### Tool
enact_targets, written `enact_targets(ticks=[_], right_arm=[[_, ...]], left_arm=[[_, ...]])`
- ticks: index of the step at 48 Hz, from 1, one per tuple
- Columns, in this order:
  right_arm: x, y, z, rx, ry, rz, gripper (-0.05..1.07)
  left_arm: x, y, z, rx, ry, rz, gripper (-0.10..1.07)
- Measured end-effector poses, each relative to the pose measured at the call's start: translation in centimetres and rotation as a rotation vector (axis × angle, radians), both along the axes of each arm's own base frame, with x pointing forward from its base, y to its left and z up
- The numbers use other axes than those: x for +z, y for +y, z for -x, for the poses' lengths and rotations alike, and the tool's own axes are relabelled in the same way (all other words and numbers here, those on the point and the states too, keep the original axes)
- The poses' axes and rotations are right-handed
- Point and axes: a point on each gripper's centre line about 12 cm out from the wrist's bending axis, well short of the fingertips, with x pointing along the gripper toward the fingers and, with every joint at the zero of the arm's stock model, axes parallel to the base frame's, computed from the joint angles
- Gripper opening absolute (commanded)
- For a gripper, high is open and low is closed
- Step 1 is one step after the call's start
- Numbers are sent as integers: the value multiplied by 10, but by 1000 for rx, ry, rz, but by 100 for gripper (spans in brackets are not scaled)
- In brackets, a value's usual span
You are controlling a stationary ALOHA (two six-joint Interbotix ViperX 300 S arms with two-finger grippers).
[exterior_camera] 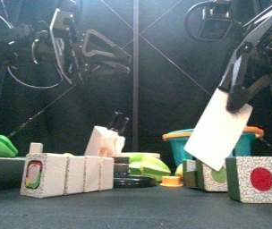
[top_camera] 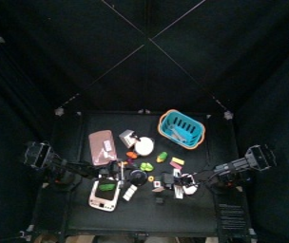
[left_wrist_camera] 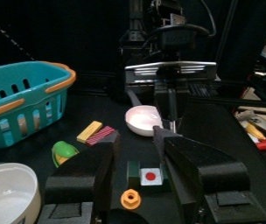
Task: Put cleaver back in holder
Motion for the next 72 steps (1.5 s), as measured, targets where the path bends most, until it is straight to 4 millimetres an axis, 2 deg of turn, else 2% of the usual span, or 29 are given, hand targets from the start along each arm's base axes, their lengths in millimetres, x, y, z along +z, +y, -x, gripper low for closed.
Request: enact_targets(ticks=[12,28,48,54,65,72], right_arm=[[10,-6,5,-8,-87,-26,29],[25,-11,10,6,-195,-35,29],[27,-25,8,-45,-204,-36,29],[33,-29,4,-71,-218,-47,29],[60,-61,-12,-240,-270,-125,29],[81,-87,-20,-353,-306,-165,30]], left_arm=[[3,2,6,11,-15,6,77],[0,3,9,12,-8,5,77],[3,7,24,22,-14,14,77],[4,11,28,32,-15,12,77],[21,31,41,90,-46,39,77],[21,42,49,118,-16,54,77]])
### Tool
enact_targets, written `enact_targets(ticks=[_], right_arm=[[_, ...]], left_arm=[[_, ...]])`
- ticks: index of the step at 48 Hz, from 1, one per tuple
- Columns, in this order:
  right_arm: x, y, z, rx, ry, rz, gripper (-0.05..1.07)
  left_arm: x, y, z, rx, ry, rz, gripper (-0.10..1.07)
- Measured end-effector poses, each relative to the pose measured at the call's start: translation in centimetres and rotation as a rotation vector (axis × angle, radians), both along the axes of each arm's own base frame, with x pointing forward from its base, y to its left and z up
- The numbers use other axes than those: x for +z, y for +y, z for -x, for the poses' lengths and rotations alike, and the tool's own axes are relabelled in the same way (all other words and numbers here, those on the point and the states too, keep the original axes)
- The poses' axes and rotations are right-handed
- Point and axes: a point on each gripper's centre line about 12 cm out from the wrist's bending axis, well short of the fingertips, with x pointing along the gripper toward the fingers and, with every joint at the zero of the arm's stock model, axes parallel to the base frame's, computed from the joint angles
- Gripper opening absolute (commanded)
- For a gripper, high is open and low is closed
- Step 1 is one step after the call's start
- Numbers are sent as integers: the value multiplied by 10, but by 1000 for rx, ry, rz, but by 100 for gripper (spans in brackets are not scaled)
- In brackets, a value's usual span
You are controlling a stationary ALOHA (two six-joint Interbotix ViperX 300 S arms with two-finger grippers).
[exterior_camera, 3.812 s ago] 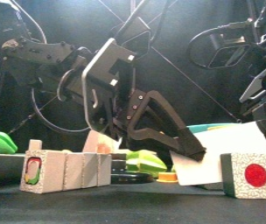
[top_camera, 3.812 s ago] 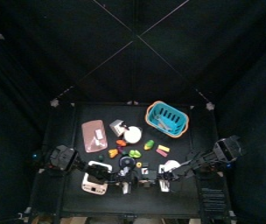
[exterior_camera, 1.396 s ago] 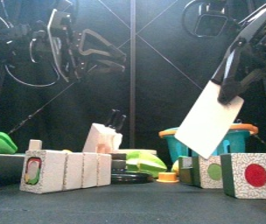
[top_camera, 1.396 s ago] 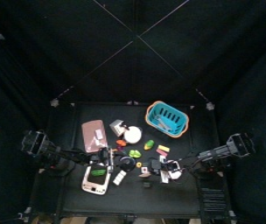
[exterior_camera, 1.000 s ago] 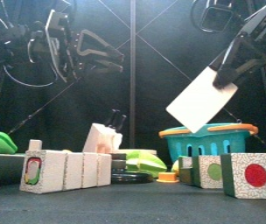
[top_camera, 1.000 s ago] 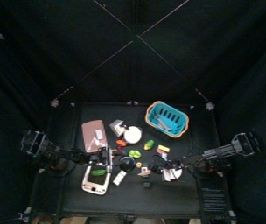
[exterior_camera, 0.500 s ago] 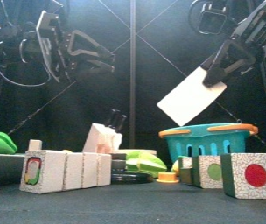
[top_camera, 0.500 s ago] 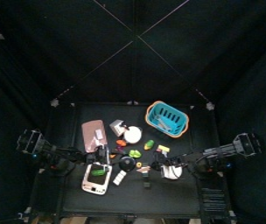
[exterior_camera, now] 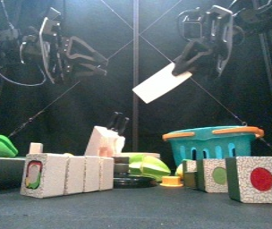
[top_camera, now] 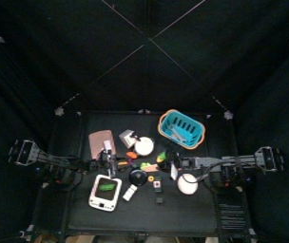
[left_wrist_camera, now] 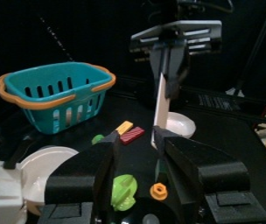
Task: Put cleaver back in holder
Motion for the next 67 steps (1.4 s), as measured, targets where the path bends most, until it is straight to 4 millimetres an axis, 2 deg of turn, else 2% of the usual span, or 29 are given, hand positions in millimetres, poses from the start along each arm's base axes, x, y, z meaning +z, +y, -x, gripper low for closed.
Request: enact_targets(ticks=[6,15,22,29,42,52,59,67], right_arm=[[14,-12,-5,-36,-35,6,30],[25,-24,-18,-57,-54,32,30],[28,-36,-34,-74,-49,56,30],[25,-48,-52,-99,-23,57,30],[25,-63,-85,-120,76,73,30],[24,-77,-107,-144,144,87,30],[20,-91,-113,-176,158,75,30],[20,-98,-117,-190,158,70,30]], left_arm=[[-2,12,12,37,8,5,77],[4,40,45,147,-31,9,77],[20,58,64,228,-95,10,77],[23,70,72,270,-84,9,77],[6,74,78,269,18,-7,77],[4,71,85,264,17,-8,77],[1,70,92,266,14,-6,77],[-1,68,95,267,15,-2,77]])
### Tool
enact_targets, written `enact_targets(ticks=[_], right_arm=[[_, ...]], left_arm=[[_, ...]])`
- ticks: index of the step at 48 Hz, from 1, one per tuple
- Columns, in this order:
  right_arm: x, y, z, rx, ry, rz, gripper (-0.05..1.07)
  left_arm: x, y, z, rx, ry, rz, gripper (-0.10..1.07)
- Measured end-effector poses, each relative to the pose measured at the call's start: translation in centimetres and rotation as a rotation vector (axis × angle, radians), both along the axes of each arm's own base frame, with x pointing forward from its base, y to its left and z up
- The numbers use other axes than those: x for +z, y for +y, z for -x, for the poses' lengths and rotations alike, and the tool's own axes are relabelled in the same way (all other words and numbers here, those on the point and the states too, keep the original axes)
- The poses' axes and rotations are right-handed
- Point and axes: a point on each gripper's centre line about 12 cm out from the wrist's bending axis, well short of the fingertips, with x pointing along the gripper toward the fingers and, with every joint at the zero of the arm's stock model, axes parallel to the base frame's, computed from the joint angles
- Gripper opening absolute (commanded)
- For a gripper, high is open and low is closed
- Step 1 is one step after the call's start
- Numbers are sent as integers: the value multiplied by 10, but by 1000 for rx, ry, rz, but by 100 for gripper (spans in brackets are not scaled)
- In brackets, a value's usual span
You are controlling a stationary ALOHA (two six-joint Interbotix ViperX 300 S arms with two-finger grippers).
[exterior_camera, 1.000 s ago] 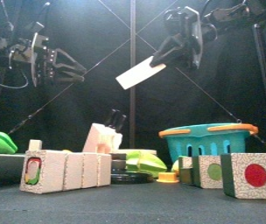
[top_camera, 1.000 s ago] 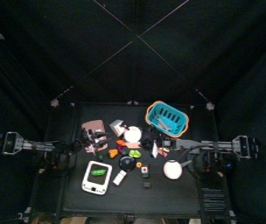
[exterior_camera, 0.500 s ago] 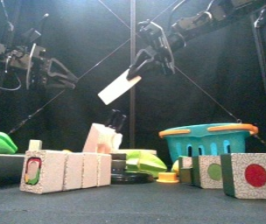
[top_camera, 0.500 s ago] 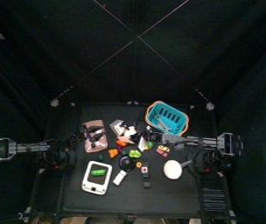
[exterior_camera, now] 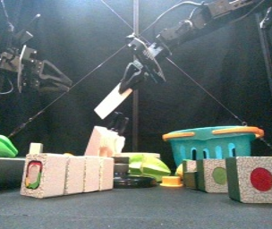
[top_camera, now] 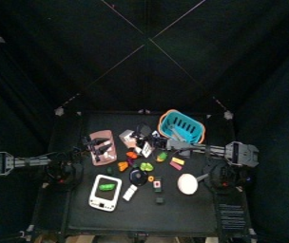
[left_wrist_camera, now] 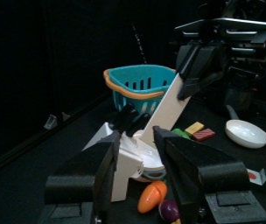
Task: Put cleaver back in holder
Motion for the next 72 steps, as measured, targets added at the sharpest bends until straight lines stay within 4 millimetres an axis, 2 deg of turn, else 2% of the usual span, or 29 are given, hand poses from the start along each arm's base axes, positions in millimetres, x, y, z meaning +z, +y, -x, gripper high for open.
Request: enact_targets(ticks=[7,14,21,27,35,51,63,72], right_arm=[[17,-2,-6,-10,-36,1,30],[21,-8,-7,-72,28,-15,30],[12,-15,-6,-177,123,26,30],[10,-11,-9,-213,107,47,31],[0,3,-12,-182,85,19,31],[-3,12,-14,-161,65,-15,31],[2,11,-16,-164,52,-16,31],[-3,9,-21,-168,62,-17,31]], left_arm=[[-1,0,1,5,0,6,77],[-1,1,1,8,-1,9,77],[-2,1,1,7,2,9,77],[-2,0,1,6,3,11,77],[-2,1,1,8,5,11,77],[-3,0,1,6,8,12,77],[-4,0,2,7,10,13,77],[-3,0,2,5,9,13,77]])
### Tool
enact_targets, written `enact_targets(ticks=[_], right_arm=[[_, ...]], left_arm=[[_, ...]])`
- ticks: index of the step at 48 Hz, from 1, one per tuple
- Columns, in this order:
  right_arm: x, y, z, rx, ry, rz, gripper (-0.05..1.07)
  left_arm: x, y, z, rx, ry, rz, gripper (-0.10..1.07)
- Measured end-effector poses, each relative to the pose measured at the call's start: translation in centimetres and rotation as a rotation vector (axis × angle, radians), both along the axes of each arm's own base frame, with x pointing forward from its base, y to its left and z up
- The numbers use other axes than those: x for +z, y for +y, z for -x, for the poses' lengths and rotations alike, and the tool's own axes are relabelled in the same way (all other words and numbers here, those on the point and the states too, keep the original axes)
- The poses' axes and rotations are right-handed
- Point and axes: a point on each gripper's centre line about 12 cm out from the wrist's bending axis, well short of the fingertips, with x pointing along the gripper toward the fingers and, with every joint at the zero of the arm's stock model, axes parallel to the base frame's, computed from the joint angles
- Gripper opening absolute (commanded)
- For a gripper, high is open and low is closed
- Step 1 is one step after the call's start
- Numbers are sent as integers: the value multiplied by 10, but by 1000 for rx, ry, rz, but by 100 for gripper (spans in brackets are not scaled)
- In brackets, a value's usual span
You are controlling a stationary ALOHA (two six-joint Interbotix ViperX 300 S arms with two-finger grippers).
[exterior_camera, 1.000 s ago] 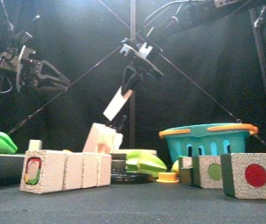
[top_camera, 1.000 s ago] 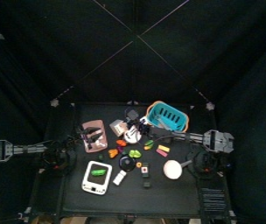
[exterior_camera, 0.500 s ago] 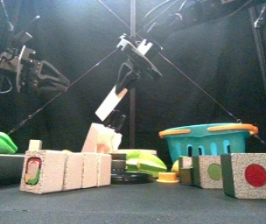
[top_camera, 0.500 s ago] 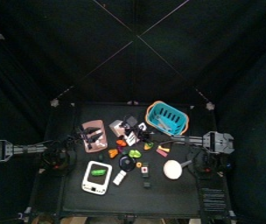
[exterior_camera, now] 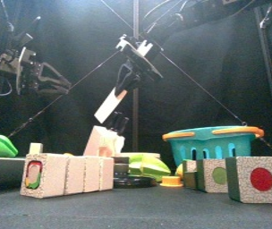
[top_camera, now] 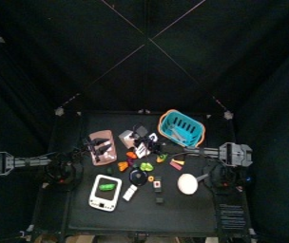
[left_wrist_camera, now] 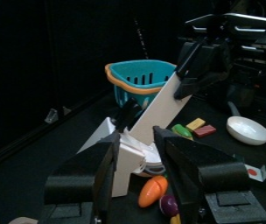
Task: Put cleaver back in holder
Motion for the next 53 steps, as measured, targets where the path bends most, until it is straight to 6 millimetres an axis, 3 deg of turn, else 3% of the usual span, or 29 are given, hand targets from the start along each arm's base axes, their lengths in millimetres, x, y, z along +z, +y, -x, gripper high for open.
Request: enact_targets(ticks=[53], right_arm=[[-16,-10,0,-26,56,6,31]], left_arm=[[-1,0,0,0,2,2,77]])
